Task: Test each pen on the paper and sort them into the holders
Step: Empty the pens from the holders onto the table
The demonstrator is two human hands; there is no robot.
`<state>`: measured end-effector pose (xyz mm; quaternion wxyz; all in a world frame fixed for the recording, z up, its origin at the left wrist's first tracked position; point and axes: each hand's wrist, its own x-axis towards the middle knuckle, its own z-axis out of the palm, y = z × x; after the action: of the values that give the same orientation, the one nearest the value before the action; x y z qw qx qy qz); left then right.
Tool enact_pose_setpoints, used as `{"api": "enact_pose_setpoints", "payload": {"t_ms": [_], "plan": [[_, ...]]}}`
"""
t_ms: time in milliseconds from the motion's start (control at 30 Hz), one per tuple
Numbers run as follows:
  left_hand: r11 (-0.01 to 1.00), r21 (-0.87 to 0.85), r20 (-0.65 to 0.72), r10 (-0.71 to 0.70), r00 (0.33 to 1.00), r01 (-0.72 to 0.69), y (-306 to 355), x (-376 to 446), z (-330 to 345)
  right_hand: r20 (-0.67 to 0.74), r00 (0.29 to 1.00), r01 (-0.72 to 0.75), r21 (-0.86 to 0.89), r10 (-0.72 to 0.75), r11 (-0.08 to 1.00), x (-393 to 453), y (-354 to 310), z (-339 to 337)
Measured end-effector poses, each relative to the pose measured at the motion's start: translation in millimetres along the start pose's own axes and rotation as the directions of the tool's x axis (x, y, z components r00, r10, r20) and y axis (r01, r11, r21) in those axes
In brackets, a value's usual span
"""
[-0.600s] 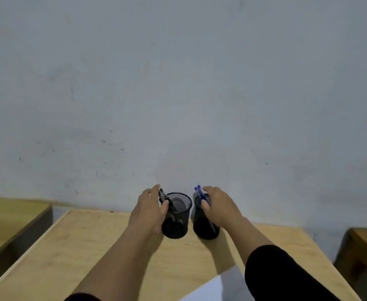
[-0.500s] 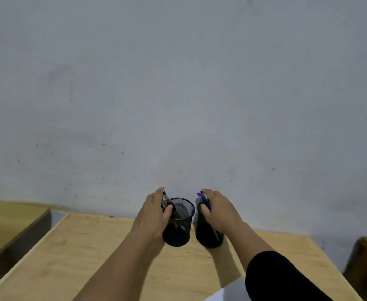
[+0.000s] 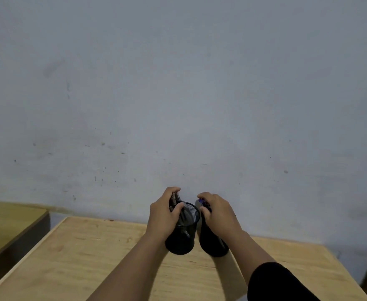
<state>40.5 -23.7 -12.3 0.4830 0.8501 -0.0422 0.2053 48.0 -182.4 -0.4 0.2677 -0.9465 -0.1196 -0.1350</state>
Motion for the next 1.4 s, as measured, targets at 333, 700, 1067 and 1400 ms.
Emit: {"api": "enact_pose_setpoints", "payload": {"t_ms": [333,700,1067,1400], "plan": [[0.978,-0.201,-0.023,-0.064,0.998,0.058,4,1,4,-0.025,0.999,0.024,0.078,-0.022,0.997,0,3,0],[0.901,-0.425,-0.141,-0.154,0.978,0.081,11,1,8,-0.117,0.993,0.002,0.222,0.024,0.975,1,8,-7],[0.863,-0.502,-0.211,-0.068,0.975,-0.049,63,20,-26,-0.311,0.936,-0.026,0.407,0.165,0.913,5,-13,-53],[0.757,-0.647,-0.282,-0.125,0.951,-0.092,114,-29,-49,-0.406,0.847,0.041,0.692,0.342,0.721,-56,-47,-107]]}}
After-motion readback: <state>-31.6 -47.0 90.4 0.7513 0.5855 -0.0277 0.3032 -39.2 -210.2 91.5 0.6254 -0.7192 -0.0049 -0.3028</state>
